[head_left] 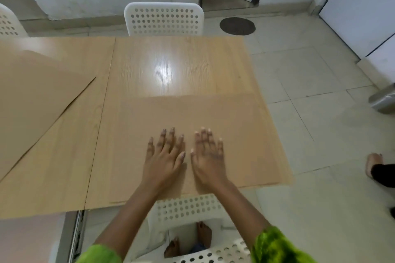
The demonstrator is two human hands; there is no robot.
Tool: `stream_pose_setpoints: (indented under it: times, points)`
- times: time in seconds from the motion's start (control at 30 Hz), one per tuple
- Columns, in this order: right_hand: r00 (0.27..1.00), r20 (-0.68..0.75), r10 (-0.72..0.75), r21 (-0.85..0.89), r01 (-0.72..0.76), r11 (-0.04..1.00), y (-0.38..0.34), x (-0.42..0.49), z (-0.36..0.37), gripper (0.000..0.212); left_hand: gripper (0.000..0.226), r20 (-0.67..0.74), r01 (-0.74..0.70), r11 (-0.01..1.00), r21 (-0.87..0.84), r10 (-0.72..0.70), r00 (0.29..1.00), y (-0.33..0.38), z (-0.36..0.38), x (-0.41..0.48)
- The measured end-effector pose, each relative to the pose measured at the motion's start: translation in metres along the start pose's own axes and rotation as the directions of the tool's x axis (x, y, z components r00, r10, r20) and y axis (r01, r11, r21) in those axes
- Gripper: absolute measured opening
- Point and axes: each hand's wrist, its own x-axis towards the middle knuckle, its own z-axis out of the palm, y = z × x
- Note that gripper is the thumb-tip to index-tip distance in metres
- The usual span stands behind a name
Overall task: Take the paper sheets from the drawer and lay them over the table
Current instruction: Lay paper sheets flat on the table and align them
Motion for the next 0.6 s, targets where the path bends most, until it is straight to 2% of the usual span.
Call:
stream_pose_setpoints:
  times: [0.07, 0.2, 0.4, 0.6]
  points:
    - [1.000, -0.001, -0.012, -0.046, 0.012, 0.999, -0.003, -0.006, 0.012, 0.060, 0.069, -0.001, 0.016, 0.999, 0.039, -0.016, 1.000, 0.000, 0.011, -0.009]
    - [0.998, -0.037, 0.042, -0.103, -0.045, 0.994, 0.028, -0.007, 0.010, 0.068, 0.066, -0.046, 0.149, 0.986, 0.074, -0.146, 0.988, -0.033, 0.004, -0.012]
    - [0.957, -0.122, 0.262, -0.107, -0.275, 0.956, 0.101, -0.013, -0.010, 0.065, 0.065, -0.075, 0.228, 0.972, 0.055, -0.224, 0.972, -0.077, -0.009, -0.023]
    - [0.959, -0.107, 0.264, -0.088, -0.273, 0.958, 0.102, -0.014, -0.020, 0.063, 0.069, -0.048, 0.249, 0.965, 0.078, -0.246, 0.968, -0.077, -0.013, -0.022]
